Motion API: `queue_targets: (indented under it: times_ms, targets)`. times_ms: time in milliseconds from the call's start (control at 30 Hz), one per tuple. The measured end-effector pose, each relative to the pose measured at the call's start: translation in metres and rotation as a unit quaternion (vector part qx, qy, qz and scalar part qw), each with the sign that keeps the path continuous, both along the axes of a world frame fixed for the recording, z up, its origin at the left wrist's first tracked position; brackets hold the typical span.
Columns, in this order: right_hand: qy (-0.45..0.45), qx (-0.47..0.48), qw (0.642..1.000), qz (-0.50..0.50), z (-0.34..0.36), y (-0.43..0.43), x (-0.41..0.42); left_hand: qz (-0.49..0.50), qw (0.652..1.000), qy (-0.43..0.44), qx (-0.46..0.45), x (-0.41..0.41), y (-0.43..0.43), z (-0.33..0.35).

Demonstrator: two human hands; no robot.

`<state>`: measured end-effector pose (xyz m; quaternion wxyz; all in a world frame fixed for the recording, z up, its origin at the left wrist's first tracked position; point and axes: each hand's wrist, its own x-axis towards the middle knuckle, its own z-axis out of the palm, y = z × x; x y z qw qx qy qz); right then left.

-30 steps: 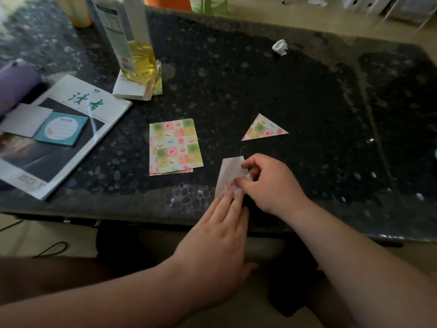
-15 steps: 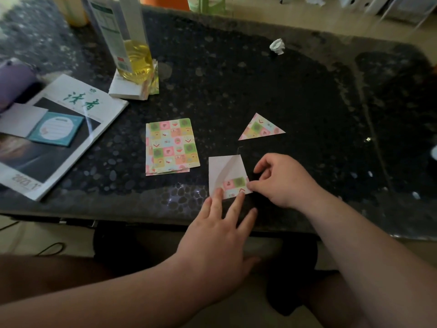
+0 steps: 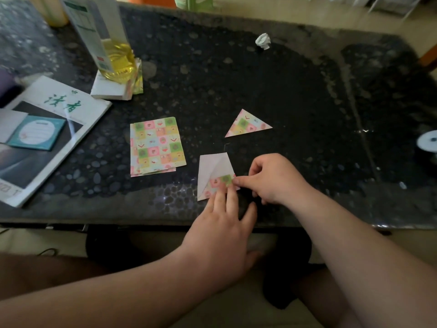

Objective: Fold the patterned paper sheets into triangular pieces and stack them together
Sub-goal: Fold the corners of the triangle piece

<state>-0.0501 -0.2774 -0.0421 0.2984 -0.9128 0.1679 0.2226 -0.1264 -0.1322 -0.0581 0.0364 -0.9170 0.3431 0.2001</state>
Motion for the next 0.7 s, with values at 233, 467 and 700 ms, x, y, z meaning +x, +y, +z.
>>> queue_targets:
  times_ms: [233, 467, 700]
  targets:
    - [0.043, 0.024, 0.999, 0.007, 0.005, 0.001, 0.006, 0.02, 0.998, 0.036, 0.051, 0.001, 0.0, 0.008]
    - [0.096, 0.022, 0.994, 0.051, 0.014, 0.014, 0.012, 0.019, 0.996, 0.055, 0.066, -0.004, 0.01, 0.012]
    - [0.108, 0.01, 0.993, 0.053, 0.013, 0.02, 0.012, 0.025, 0.996, 0.076, 0.051, -0.013, 0.027, 0.017]
